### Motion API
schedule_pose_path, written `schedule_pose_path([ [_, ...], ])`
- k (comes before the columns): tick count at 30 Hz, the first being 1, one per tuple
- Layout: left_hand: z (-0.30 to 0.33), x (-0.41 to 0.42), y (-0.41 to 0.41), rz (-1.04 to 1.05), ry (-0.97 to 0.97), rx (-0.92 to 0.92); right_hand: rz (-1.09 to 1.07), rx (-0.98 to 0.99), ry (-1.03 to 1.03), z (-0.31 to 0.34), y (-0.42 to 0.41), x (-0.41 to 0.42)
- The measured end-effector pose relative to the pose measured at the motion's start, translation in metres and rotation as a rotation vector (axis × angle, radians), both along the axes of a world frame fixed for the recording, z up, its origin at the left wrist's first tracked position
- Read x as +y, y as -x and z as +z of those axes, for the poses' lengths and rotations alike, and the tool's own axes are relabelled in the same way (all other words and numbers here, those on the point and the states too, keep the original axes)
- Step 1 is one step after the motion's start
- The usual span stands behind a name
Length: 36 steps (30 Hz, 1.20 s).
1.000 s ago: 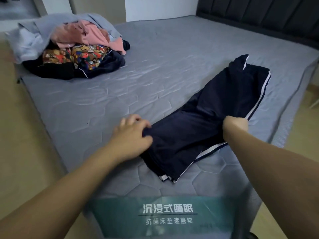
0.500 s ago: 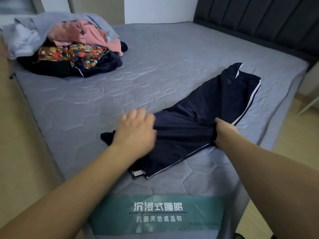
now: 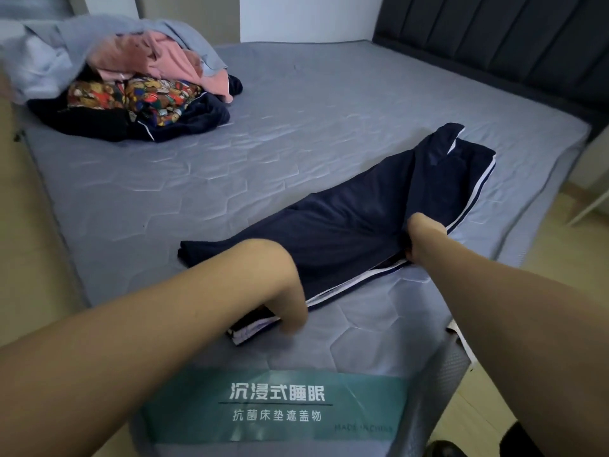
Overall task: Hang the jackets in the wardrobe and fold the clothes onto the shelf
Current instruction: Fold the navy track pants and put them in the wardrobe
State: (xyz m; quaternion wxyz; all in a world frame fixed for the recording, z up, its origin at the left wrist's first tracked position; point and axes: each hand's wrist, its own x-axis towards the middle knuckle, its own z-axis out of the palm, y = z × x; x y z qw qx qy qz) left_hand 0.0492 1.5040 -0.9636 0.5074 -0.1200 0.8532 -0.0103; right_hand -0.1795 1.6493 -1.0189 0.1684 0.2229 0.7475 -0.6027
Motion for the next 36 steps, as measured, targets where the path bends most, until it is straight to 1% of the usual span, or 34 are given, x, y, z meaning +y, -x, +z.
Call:
schedule_pose_path([
  [1, 0.001, 0.003, 0.012, 0.019, 0.002, 0.200, -0.016, 0.011, 0.006, 0.002, 0.006, 0.001],
  [3, -0.005, 0.011, 0.037, -0.063, 0.011, 0.626, -0.022, 0.010, 0.052, 0.005, 0.021, 0.004],
  [4, -0.011, 0.018, 0.050, -0.097, -0.033, 0.766, -0.002, 0.006, 0.078, 0.007, 0.029, 0.005],
  [5, -0.019, 0.024, 0.061, -0.128, -0.088, 0.827, 0.023, 0.003, 0.098, 0.008, 0.037, 0.009],
  [6, -0.025, 0.030, 0.070, -0.161, -0.120, 0.827, 0.059, 0.001, 0.109, 0.010, 0.046, 0.013],
  [8, -0.032, 0.036, 0.087, -0.231, -0.070, 0.696, 0.164, -0.004, 0.121, 0.014, 0.071, 0.027],
  [9, -0.033, 0.038, 0.094, -0.244, -0.018, 0.575, 0.215, -0.009, 0.130, 0.015, 0.085, 0.034],
  [11, -0.028, 0.042, 0.110, -0.246, 0.073, 0.270, 0.282, -0.036, 0.169, 0.016, 0.113, 0.044],
  [12, -0.023, 0.045, 0.120, -0.206, 0.093, 0.146, 0.321, -0.047, 0.182, 0.016, 0.126, 0.047],
  [13, -0.018, 0.049, 0.133, -0.134, 0.090, 0.092, 0.363, -0.055, 0.186, 0.016, 0.137, 0.047],
  [14, -0.014, 0.054, 0.149, -0.066, 0.068, 0.141, 0.396, -0.061, 0.182, 0.016, 0.148, 0.046],
  [15, -0.011, 0.061, 0.165, -0.023, 0.040, 0.283, 0.422, -0.065, 0.178, 0.015, 0.159, 0.043],
  [17, -0.013, 0.076, 0.200, 0.016, 0.020, 0.685, 0.447, -0.063, 0.190, 0.014, 0.180, 0.037],
  [18, -0.018, 0.084, 0.217, 0.024, 0.043, 0.826, 0.447, -0.056, 0.195, 0.013, 0.192, 0.033],
  [20, -0.033, 0.095, 0.246, -0.016, 0.133, 0.946, 0.426, -0.039, 0.207, 0.014, 0.215, 0.027],
  [22, -0.044, 0.098, 0.268, -0.072, 0.236, 1.017, 0.390, -0.008, 0.218, 0.015, 0.245, 0.021],
  [24, -0.052, 0.097, 0.282, -0.204, 0.346, 1.077, 0.356, 0.014, 0.231, 0.016, 0.276, 0.016],
  [25, -0.055, 0.097, 0.288, -0.285, 0.395, 1.080, 0.357, 0.019, 0.237, 0.016, 0.290, 0.016],
  [27, -0.055, 0.102, 0.298, -0.370, 0.469, 1.013, 0.408, -0.007, 0.235, 0.017, 0.315, 0.017],
  [28, -0.053, 0.106, 0.304, -0.367, 0.503, 0.972, 0.429, -0.025, 0.246, 0.017, 0.328, 0.017],
  [30, -0.049, 0.112, 0.318, -0.286, 0.527, 0.927, 0.463, -0.066, 0.263, 0.018, 0.352, 0.019],
  [32, -0.045, 0.116, 0.330, -0.142, 0.408, 0.920, 0.499, -0.082, 0.316, 0.022, 0.371, 0.021],
  [34, -0.042, 0.118, 0.339, -0.052, 0.298, 0.942, 0.474, -0.079, 0.491, 0.024, 0.388, 0.026],
  [36, -0.042, 0.121, 0.347, -0.015, 0.323, 0.969, 0.434, -0.089, 0.684, 0.025, 0.399, 0.034],
])
